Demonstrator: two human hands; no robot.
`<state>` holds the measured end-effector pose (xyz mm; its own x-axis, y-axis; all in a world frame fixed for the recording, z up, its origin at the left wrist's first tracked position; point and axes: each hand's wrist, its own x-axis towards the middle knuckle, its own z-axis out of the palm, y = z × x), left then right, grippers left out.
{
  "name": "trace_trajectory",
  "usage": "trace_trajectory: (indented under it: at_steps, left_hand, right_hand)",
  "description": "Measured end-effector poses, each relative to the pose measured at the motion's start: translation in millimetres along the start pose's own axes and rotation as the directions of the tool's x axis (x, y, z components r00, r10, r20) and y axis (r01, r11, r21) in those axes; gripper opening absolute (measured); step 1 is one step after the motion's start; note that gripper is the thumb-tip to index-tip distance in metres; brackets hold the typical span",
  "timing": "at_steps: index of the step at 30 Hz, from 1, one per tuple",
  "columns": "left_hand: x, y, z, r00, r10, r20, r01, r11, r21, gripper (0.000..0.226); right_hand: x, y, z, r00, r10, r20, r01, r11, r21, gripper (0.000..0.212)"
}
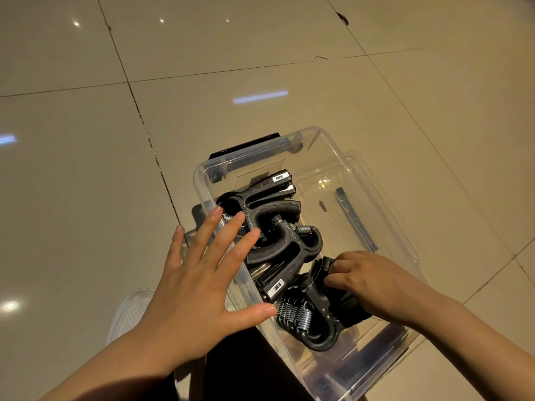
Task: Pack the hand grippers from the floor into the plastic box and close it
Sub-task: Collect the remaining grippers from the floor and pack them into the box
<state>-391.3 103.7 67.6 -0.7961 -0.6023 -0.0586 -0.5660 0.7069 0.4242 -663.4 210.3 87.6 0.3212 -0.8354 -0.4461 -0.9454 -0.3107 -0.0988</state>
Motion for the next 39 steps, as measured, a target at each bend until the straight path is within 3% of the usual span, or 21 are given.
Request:
trace_trajectory:
  at_steps: [5, 8, 11, 14, 18, 23, 29, 34, 39]
  left_hand:
    - [-0.5, 0.1, 1.5, 1.0, 0.002, -0.018, -0.002, 1.0, 0.008, 0.087]
    - [0.2, 0.3, 1.7, 0.999, -0.001, -0.04, 0.002, 1.0, 0.028, 0.087]
    - [0.1, 2.5, -1.6, 0.999, -0.022, -0.025, 0.023, 0.998, 0.051, 0.087]
    - [1.2, 5.1, -14.0, 1.0, -0.021, -0.003, 0.021, 0.995, 0.096, 0.087]
    - [4.0, 10.8, -66.3, 0.996, 0.076, 0.05, -0.083, 0.983, 0.162, 0.069]
    - [-13.6, 54.0, -171.4, 0.994, 0.105, -0.005, -0.102, 0.979, 0.174, 0.049]
    - [-74.9, 119.4, -267.6, 0.957, 0.099, -0.272, -0.059, 0.987, 0.151, 0.036]
    - [-132.5, 150.7, -283.9, 0.805, 0.027, -0.593, -0.056, 0.998, -0.031, 0.018]
    - [-176.6, 132.5, -275.5, 0.76, -0.134, -0.635, 0.112, 0.991, -0.076, 0.004]
  right_hand:
    - [-5.0, -4.7, -1.0, 0.998, 0.058, -0.012, -0.058, 0.998, 0.01, 0.048]
    - [-19.3, -9.9, -11.0, 0.972, 0.22, -0.083, -0.201, 0.96, 0.198, 0.058]
    - [-45.1, -14.5, -26.3, 0.9, 0.418, -0.127, -0.353, 0.867, 0.351, 0.051]
    - [-67.6, -28.3, -43.1, 0.878, 0.467, -0.099, -0.4, 0.832, 0.383, 0.044]
    - [-81.4, -54.2, -77.0, 0.906, 0.416, -0.081, -0.363, 0.86, 0.358, 0.037]
    - [-85.4, -86.2, -137.3, 0.896, 0.378, -0.232, -0.29, 0.895, 0.338, 0.032]
    - [-105.8, -146.8, -234.6, 0.851, 0.327, -0.41, -0.137, 0.893, 0.429, 0.029]
    - [-120.5, -202.1, -297.5, 0.854, 0.266, -0.446, 0.016, 0.845, 0.535, 0.028]
    - [-99.1, -248.2, -287.1, 0.728, 0.37, -0.577, 0.023, 0.828, 0.56, 0.019]
